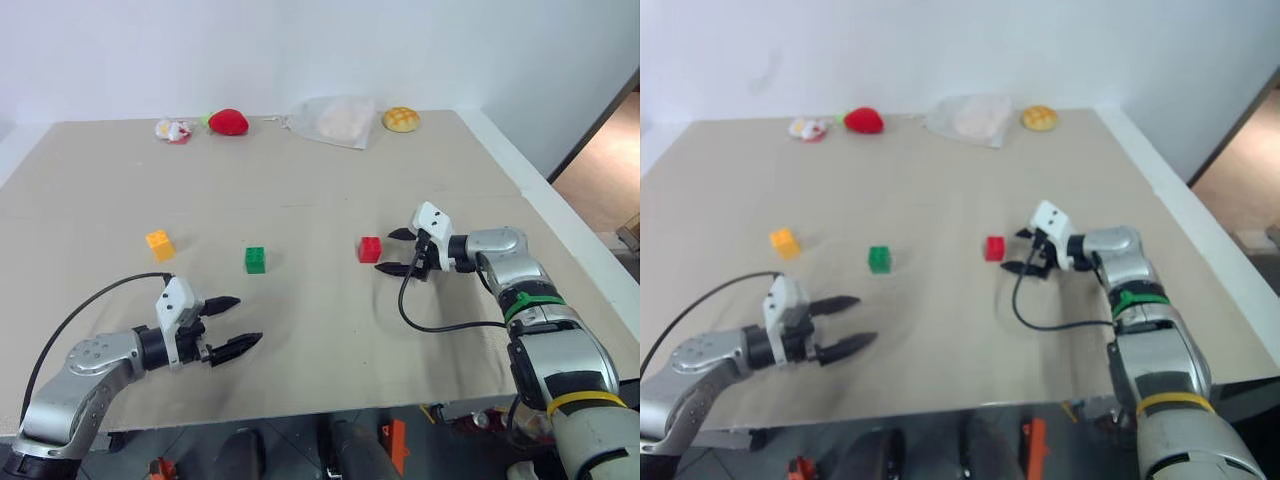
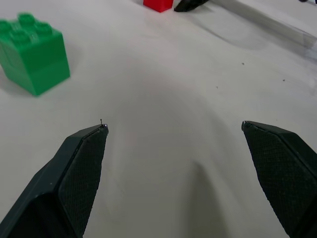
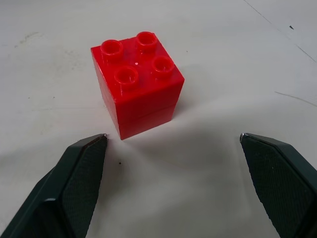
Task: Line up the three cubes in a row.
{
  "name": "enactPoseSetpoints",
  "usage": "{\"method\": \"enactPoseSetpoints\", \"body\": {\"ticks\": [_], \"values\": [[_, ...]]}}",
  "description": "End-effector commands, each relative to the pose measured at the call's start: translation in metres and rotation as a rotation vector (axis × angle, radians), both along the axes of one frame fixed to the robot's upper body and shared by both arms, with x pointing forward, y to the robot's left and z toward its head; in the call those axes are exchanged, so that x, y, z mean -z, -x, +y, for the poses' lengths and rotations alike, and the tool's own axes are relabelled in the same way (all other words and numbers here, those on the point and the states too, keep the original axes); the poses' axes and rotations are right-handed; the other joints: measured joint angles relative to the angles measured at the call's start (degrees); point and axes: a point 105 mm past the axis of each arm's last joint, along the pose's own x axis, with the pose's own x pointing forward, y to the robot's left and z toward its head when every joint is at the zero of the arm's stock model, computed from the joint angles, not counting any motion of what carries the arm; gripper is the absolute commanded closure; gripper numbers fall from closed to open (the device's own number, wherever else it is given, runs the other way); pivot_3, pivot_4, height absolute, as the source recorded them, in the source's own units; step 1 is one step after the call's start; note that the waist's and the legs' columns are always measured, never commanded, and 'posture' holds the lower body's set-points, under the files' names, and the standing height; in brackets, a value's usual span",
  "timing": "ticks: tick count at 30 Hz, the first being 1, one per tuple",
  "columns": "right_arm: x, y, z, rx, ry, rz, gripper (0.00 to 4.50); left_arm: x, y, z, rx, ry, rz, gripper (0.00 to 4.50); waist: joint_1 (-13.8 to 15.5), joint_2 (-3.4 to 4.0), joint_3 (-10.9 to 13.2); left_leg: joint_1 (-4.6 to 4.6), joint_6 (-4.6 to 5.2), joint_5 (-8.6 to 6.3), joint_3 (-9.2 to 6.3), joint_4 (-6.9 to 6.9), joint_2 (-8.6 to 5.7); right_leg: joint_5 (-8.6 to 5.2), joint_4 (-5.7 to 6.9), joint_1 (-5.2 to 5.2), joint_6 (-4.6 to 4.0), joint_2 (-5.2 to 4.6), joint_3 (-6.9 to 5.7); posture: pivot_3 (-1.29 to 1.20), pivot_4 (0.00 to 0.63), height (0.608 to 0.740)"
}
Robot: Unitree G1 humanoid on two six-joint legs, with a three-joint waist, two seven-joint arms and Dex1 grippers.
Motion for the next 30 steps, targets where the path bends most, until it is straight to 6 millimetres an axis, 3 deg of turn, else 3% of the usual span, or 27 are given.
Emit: {"method": "enactPoseSetpoints", "body": {"ticks": [1,10,17,18,26,30], "values": [[-0.007,-0.003,0.014,-0.035,-0.021,-0.018,0.04,-0.012,0.002,-0.001,-0.007,0.003,-0.059,0.00,0.0,0.00,0.0,0.04,0.00,0.00,0.03,0.00,0.05,0.03,0.00,0.00,-0.05,0.05,0.00,0.00,0.150,0.740],[-0.019,-0.008,0.035,-0.072,-0.084,-0.021,0.04,-0.009,0.000,0.001,-0.038,0.021,-0.054,0.00,-0.1,0.01,0.0,0.32,0.00,0.00,0.25,-0.09,0.55,0.19,0.05,-0.02,-0.53,0.70,0.12,0.00,0.150,0.740],[-0.015,-0.006,0.040,-0.092,-0.068,-0.008,0.04,-0.006,-0.001,-0.001,-0.052,0.034,-0.052,0.00,0.2,0.00,0.0,0.22,0.00,0.00,0.41,-0.39,0.63,0.24,0.06,-0.32,-0.45,0.82,0.26,0.00,0.150,0.740],[-0.015,-0.006,0.040,-0.094,-0.068,-0.008,0.57,-0.006,-0.001,-0.001,-0.054,0.034,-0.051,0.00,0.2,0.00,0.0,0.07,-0.01,0.00,0.44,-0.43,0.63,0.26,0.07,-0.50,-0.43,0.83,0.30,0.00,0.150,0.740],[-0.016,-0.003,0.036,-0.111,-0.092,0.010,3.24,-0.003,0.000,0.009,-0.078,0.028,-0.039,0.00,0.2,0.01,0.0,-0.15,-0.01,0.00,0.50,-0.41,0.65,0.30,0.13,-0.75,-0.42,0.87,0.37,0.00,0.150,0.740],[-0.015,0.003,0.034,-0.153,-0.085,0.025,3.24,0.001,-0.001,0.018,-0.090,0.021,-0.014,0.00,0.2,0.01,0.0,-0.13,-0.01,0.01,0.52,-0.40,0.65,0.33,0.14,-0.76,-0.44,0.93,0.37,0.00,0.150,0.740]]}}
